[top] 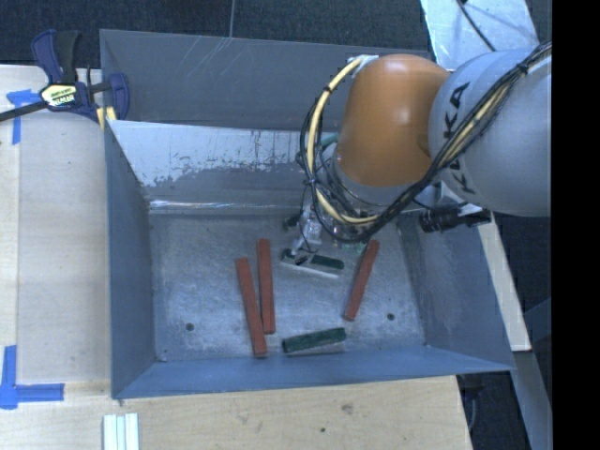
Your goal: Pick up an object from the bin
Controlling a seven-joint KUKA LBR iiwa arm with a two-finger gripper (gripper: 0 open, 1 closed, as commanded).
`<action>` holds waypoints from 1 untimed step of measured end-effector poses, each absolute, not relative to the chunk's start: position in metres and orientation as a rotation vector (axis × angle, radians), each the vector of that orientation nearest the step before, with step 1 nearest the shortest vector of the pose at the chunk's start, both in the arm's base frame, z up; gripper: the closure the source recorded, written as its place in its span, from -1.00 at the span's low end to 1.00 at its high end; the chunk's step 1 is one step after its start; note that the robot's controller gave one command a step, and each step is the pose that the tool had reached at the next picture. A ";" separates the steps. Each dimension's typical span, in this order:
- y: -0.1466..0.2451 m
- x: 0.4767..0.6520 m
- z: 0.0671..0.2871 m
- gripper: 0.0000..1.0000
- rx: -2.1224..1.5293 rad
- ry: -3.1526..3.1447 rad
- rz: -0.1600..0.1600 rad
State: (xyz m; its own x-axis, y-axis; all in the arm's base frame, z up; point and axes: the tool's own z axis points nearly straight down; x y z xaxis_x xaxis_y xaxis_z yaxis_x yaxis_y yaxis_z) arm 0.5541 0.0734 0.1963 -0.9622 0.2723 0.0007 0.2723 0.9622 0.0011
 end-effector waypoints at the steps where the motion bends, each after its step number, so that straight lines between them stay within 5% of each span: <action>1: 0.072 0.555 0.197 -1.00 -0.435 -3.113 -0.001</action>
Offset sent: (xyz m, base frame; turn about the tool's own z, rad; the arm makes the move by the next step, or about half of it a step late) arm 0.0000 0.0000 0.0000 0.0000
